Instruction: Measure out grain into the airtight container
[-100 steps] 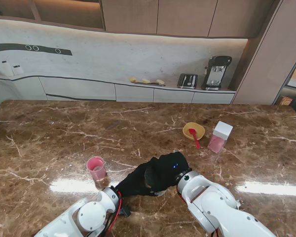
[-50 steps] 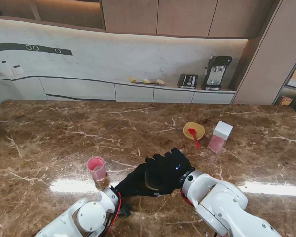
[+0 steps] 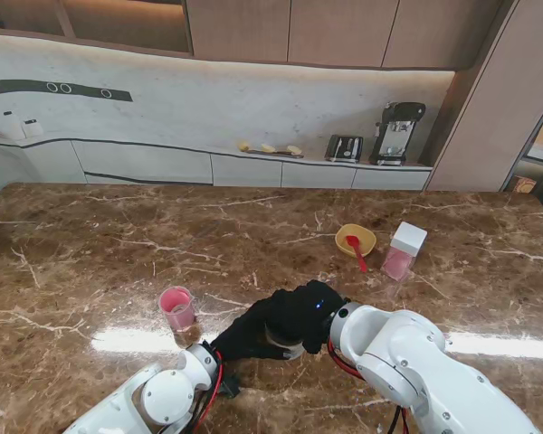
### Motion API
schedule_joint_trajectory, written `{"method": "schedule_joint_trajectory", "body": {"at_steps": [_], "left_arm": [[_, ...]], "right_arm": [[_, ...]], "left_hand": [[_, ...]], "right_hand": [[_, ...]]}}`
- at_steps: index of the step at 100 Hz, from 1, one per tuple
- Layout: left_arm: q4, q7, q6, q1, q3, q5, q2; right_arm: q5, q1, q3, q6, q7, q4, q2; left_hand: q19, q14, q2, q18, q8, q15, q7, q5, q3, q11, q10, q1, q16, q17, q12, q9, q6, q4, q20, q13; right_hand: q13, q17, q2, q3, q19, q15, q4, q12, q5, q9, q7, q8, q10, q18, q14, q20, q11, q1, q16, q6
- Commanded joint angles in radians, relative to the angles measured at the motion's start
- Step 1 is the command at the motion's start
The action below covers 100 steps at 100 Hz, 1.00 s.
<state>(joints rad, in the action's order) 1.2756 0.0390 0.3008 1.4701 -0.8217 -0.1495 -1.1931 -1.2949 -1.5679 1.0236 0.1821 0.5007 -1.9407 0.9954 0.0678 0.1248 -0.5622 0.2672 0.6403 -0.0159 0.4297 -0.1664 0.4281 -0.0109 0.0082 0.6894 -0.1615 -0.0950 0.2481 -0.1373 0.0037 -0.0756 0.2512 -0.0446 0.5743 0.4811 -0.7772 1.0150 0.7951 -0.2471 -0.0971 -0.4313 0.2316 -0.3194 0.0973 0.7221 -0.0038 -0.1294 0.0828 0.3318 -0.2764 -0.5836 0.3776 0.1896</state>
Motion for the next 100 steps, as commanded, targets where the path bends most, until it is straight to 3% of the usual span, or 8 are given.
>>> {"method": "schedule_joint_trajectory", "body": {"at_steps": [1,19,39,44,54,64,75,100], "left_arm": [[-0.025,-0.005,-0.015,0.018,0.004,-0.004,0.008],[-0.027,-0.006,-0.013,0.016,0.006,-0.002,0.007],[-0.029,-0.008,-0.012,0.014,0.009,-0.002,0.008],[-0.028,-0.008,-0.012,0.014,0.010,-0.002,0.008],[-0.029,-0.008,-0.012,0.013,0.010,-0.004,0.008],[-0.028,-0.007,-0.014,0.014,0.009,-0.003,0.008],[-0.028,-0.007,-0.014,0.014,0.009,-0.004,0.008],[-0.028,-0.008,-0.013,0.014,0.009,-0.003,0.008]], "right_arm": [[-0.004,0.000,-0.004,0.001,0.019,0.011,-0.003],[0.002,-0.003,-0.012,-0.014,-0.086,0.050,0.002],[-0.024,-0.017,-0.027,-0.095,-0.215,0.086,0.012],[-0.040,-0.021,-0.030,-0.107,-0.254,0.097,0.014],[-0.051,-0.031,-0.033,-0.125,-0.309,0.109,0.016],[-0.089,-0.052,-0.013,-0.114,-0.329,0.091,0.015],[-0.108,-0.077,0.022,-0.085,-0.334,0.054,0.016],[0.013,-0.071,0.069,0.032,-0.138,-0.011,0.008]], "left_hand": [[-0.106,-0.157,0.128,-0.250,0.058,0.020,0.169,-0.112,0.080,0.004,-0.002,0.042,-0.010,0.063,0.006,0.024,-0.106,0.010,0.016,0.012],[-0.106,-0.156,0.128,-0.250,0.058,0.021,0.168,-0.111,0.079,0.005,-0.003,0.043,-0.009,0.063,0.005,0.024,-0.106,0.010,0.016,0.012],[-0.106,-0.155,0.130,-0.249,0.057,0.021,0.167,-0.111,0.077,0.005,-0.005,0.045,-0.008,0.063,0.004,0.024,-0.105,0.010,0.016,0.012],[-0.105,-0.156,0.129,-0.249,0.057,0.021,0.166,-0.111,0.076,0.005,-0.003,0.045,-0.008,0.063,0.004,0.024,-0.105,0.010,0.015,0.012],[-0.105,-0.157,0.129,-0.250,0.057,0.021,0.166,-0.111,0.076,0.005,-0.002,0.046,-0.008,0.063,0.005,0.024,-0.103,0.011,0.015,0.012],[-0.105,-0.157,0.127,-0.251,0.058,0.020,0.167,-0.113,0.077,0.004,-0.002,0.046,-0.009,0.063,0.006,0.024,-0.103,0.011,0.015,0.012],[-0.106,-0.156,0.129,-0.249,0.058,0.020,0.167,-0.112,0.077,0.004,-0.003,0.045,-0.009,0.063,0.006,0.024,-0.104,0.011,0.016,0.012],[-0.106,-0.157,0.130,-0.250,0.059,0.020,0.169,-0.113,0.077,0.003,-0.003,0.043,-0.011,0.063,0.008,0.024,-0.103,0.011,0.016,0.012]], "right_hand": [[0.046,0.037,-0.023,0.058,0.049,-0.050,-0.034,-0.059,0.050,-0.021,0.077,0.052,-0.025,0.014,-0.022,-0.025,-0.061,-0.053,0.053,0.050],[0.258,0.251,0.049,0.083,0.256,-0.328,-0.030,-0.240,0.164,-0.205,0.267,0.199,-0.064,0.086,-0.086,0.024,-0.265,-0.006,0.259,0.041],[0.613,0.548,0.328,-0.368,0.578,-0.539,0.013,-0.230,0.247,-0.486,0.330,0.180,-0.054,0.144,-0.113,-0.023,-0.315,0.410,0.279,-0.162],[0.661,0.589,0.346,-0.341,0.614,-0.543,0.040,-0.212,0.249,-0.529,0.326,0.164,-0.054,0.146,-0.102,-0.039,-0.306,0.525,0.266,-0.166],[0.627,0.556,0.401,-0.287,0.593,-0.486,0.047,-0.179,0.194,-0.502,0.265,0.114,-0.052,0.109,-0.071,-0.071,-0.248,0.655,0.250,-0.180],[0.360,0.299,0.464,-0.293,0.363,-0.195,0.056,-0.103,0.083,-0.334,0.131,0.056,-0.064,0.044,-0.050,-0.030,-0.110,0.707,0.165,-0.181],[0.111,0.045,0.413,-0.294,0.155,-0.022,0.060,-0.034,0.022,-0.165,0.049,0.036,-0.049,0.009,-0.043,0.049,0.007,0.630,0.066,-0.171],[-0.134,-0.133,0.094,-0.366,-0.040,0.072,0.049,0.029,-0.018,0.059,-0.051,-0.040,-0.004,-0.045,-0.007,0.075,0.097,0.057,-0.011,-0.025]]}}
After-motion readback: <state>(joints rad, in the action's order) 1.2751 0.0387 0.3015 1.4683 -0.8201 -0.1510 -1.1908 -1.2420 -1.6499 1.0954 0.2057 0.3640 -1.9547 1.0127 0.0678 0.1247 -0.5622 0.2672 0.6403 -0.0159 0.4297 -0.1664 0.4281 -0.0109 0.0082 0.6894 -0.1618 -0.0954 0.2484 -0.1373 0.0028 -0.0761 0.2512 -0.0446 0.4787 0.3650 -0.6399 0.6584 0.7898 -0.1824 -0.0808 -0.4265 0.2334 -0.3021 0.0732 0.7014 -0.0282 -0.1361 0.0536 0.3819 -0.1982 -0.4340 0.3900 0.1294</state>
